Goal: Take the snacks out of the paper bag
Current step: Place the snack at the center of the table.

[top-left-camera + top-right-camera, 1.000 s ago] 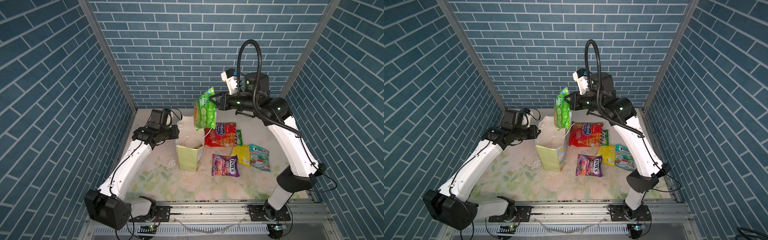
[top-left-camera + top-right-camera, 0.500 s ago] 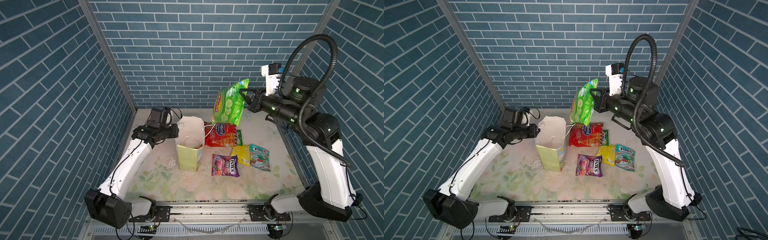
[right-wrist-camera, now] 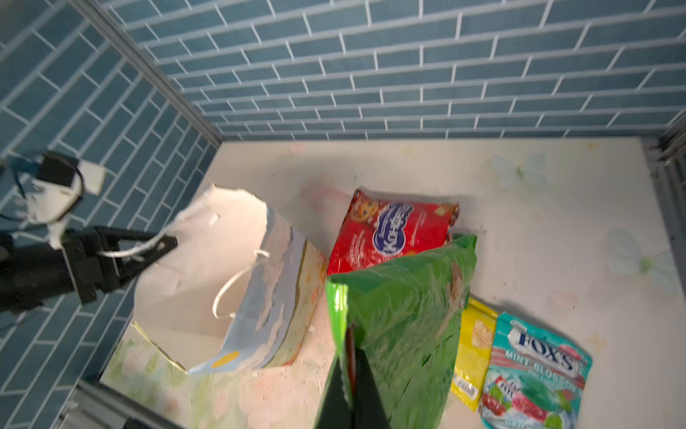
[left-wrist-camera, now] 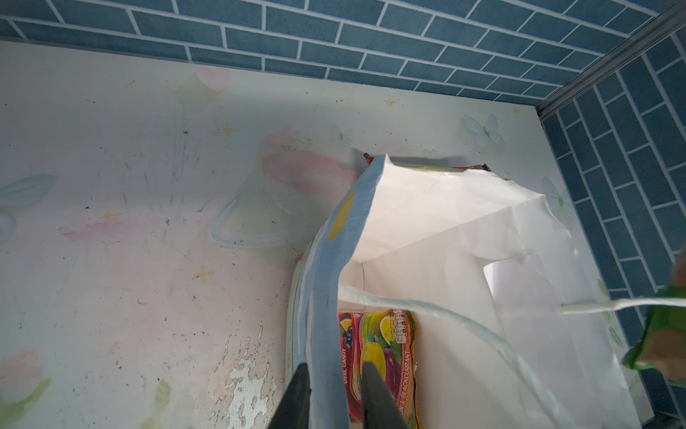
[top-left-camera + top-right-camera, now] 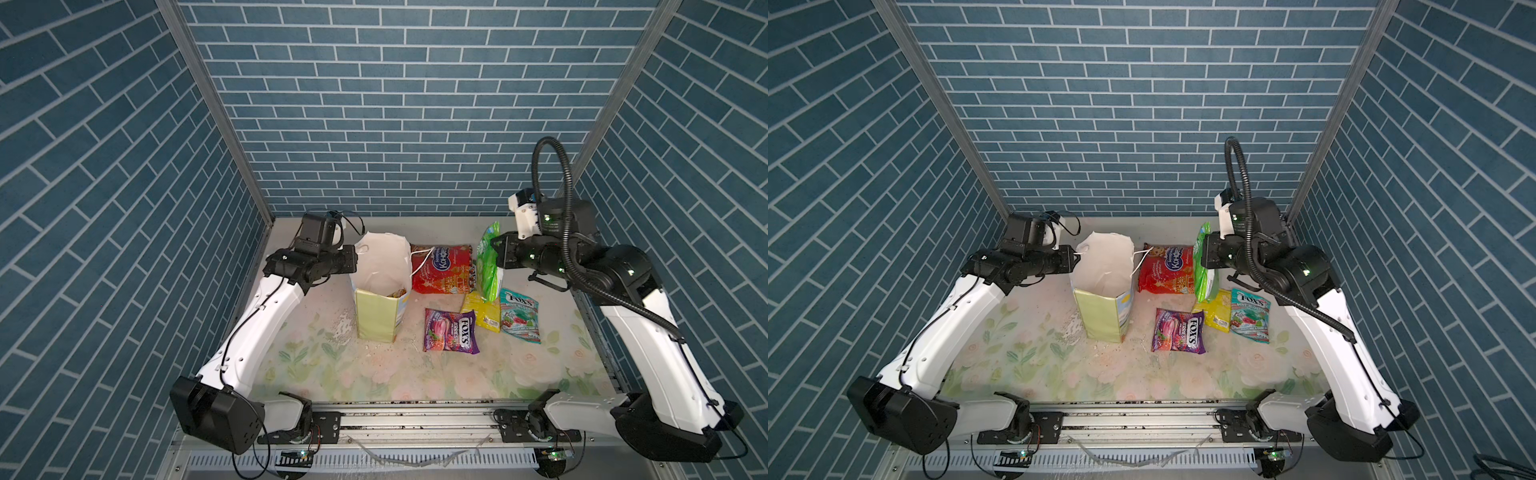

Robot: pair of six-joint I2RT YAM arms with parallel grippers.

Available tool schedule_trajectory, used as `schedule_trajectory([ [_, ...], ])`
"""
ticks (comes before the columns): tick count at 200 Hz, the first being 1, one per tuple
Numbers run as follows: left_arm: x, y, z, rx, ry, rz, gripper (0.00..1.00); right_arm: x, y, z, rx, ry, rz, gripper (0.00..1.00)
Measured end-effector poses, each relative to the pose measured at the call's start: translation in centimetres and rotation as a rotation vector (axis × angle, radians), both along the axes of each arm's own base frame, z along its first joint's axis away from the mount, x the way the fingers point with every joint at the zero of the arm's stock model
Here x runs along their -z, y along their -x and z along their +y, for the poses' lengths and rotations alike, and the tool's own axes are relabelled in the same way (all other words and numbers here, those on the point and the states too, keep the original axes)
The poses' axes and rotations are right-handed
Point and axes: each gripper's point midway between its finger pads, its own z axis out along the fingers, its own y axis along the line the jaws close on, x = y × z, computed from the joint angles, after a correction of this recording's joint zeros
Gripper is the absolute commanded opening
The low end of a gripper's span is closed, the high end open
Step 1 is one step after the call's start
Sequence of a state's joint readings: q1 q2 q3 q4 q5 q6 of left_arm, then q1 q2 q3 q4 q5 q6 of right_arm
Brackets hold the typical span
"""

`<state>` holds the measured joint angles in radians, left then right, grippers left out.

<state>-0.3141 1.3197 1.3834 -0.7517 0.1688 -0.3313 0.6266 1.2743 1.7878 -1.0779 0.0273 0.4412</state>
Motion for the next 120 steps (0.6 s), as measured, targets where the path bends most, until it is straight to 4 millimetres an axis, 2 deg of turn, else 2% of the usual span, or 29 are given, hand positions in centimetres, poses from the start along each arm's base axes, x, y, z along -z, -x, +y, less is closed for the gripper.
schedule_trajectory([
  [33,0.2,0.0,0.0,0.0,-0.005,0.005,0.27,7.5,1.1,3.1,-0.088,-0.02,0.262,0.0],
  [56,0.3,0.1,0.2,-0.005,-0.015,0.01,0.27,11.1,2.1,5.0,-0.127,-0.086,0.409,0.0],
  [85,0.5,0.1,0.4,-0.008,-0.023,0.014,0.27,12.8,3.2,6.6,-0.168,-0.164,0.516,0.0],
  [120,0.9,0.2,0.5,-0.01,-0.025,0.024,0.27,12.2,4.3,8.1,-0.24,-0.242,0.557,0.0],
])
